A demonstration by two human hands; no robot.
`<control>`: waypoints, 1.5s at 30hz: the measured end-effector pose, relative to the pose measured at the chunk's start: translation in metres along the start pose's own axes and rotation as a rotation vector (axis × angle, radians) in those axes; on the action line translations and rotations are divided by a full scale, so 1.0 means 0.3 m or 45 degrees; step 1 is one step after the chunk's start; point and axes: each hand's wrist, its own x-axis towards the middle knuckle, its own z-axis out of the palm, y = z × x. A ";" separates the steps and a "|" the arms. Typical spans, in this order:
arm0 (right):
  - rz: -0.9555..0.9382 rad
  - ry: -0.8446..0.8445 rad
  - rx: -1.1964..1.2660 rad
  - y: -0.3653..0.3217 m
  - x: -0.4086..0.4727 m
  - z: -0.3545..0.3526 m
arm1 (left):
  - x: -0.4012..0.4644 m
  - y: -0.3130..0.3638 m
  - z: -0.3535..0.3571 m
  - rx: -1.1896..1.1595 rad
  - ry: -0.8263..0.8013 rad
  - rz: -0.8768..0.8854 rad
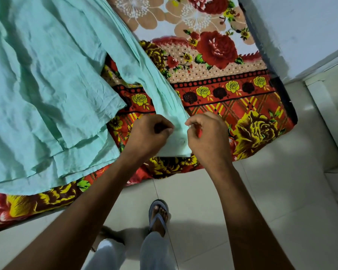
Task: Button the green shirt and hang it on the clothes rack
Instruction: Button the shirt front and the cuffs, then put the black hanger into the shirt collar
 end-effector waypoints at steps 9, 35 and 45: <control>-0.373 -0.102 0.021 -0.317 0.265 0.171 | 0.195 0.010 -0.290 0.099 0.466 0.206; -1.037 -0.245 -0.323 -1.513 1.654 1.101 | 1.127 -0.679 -1.547 0.977 0.647 -0.078; -0.886 -0.507 -0.255 -1.541 1.773 1.176 | 1.128 -0.674 -1.554 0.930 0.655 -0.090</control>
